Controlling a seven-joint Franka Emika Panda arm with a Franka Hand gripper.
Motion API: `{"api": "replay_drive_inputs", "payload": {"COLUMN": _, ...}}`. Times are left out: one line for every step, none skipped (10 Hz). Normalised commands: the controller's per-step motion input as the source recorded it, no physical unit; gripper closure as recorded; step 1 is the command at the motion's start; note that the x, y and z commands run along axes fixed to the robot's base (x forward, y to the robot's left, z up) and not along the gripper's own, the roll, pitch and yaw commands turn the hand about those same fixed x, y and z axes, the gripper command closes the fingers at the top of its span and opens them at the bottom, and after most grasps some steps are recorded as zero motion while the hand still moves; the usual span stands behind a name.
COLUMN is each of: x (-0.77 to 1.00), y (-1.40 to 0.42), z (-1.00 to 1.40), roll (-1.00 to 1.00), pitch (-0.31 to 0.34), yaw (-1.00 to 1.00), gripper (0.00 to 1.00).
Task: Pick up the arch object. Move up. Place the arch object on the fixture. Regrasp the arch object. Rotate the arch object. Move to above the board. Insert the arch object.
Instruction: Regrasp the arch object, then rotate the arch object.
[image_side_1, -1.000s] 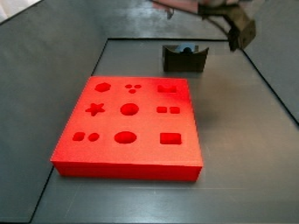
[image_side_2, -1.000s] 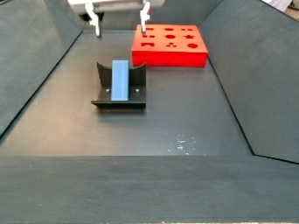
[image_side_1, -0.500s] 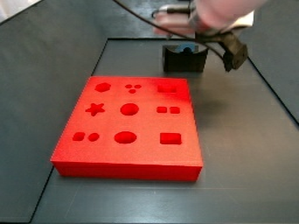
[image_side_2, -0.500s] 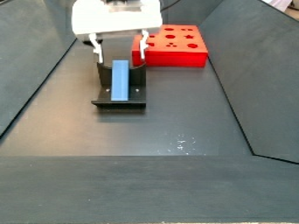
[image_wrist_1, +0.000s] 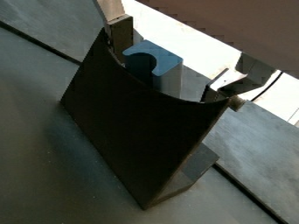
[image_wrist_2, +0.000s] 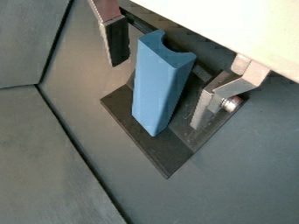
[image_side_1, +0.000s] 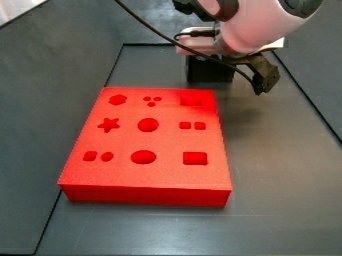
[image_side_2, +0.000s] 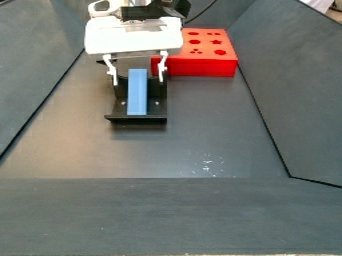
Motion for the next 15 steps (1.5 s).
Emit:
{"api": "replay_drive_inputs", "payload": {"x": 0.01, "y": -0.01, "z": -0.18, "roll": 0.05, "pitch": -0.034, "yaw": -0.04, "gripper": 0.00}}
{"api": "replay_drive_inputs", "payload": {"x": 0.01, "y": -0.01, "z": -0.18, "roll": 0.05, "pitch": -0.033, "yaw": -0.04, "gripper": 0.00}}
{"api": "replay_drive_inputs", "payload": {"x": 0.01, "y": -0.01, "z": -0.18, "roll": 0.05, "pitch": -0.032, "yaw": -0.03, "gripper": 0.00}}
{"api": "replay_drive_inputs", "payload": {"x": 0.01, "y": -0.01, "z": -0.18, "roll": 0.05, "pitch": -0.030, "yaw": -0.03, "gripper": 0.00}}
{"api": "replay_drive_inputs", "payload": {"x": 0.00, "y": 0.00, "z": 0.00, "roll": 0.00, "pitch": 0.000, "yaw": 0.00, "gripper": 1.00}}
{"api": "replay_drive_inputs", "payload": {"x": -0.86, "y": 0.12, "z": 1.00, "roll": 0.00, "pitch": 0.000, "yaw": 0.00, "gripper": 1.00}}
{"api": "replay_drive_inputs", "payload": {"x": -0.86, "y": 0.12, "z": 1.00, "roll": -0.03, "pitch": -0.029, "yaw": 0.00, "gripper": 1.00}}
{"api": "replay_drive_inputs", "payload": {"x": -0.86, "y": 0.11, "z": 1.00, "roll": -0.07, "pitch": -0.053, "yaw": 0.01, "gripper": 1.00}}
{"api": "replay_drive_inputs", "payload": {"x": -0.86, "y": 0.11, "z": 1.00, "roll": -0.08, "pitch": -0.057, "yaw": 0.01, "gripper": 1.00}}
{"api": "replay_drive_inputs", "payload": {"x": -0.87, "y": 0.10, "z": 1.00, "roll": -0.09, "pitch": -0.070, "yaw": 0.01, "gripper": 1.00}}
{"api": "replay_drive_inputs", "payload": {"x": -0.88, "y": 0.09, "z": 1.00, "roll": -0.09, "pitch": -0.075, "yaw": 0.00, "gripper": 1.00}}
{"api": "replay_drive_inputs", "payload": {"x": -0.89, "y": 0.09, "z": 1.00, "roll": -0.10, "pitch": -0.080, "yaw": -0.02, "gripper": 1.00}}
{"api": "replay_drive_inputs", "payload": {"x": -0.91, "y": 0.09, "z": 1.00, "roll": -0.10, "pitch": -0.081, "yaw": -0.03, "gripper": 1.00}}
{"api": "replay_drive_inputs", "payload": {"x": -0.92, "y": 0.08, "z": 1.00, "roll": -0.11, "pitch": -0.080, "yaw": -0.04, "gripper": 1.00}}
{"api": "replay_drive_inputs", "payload": {"x": -0.94, "y": 0.08, "z": 1.00, "roll": -0.12, "pitch": -0.071, "yaw": -0.06, "gripper": 1.00}}
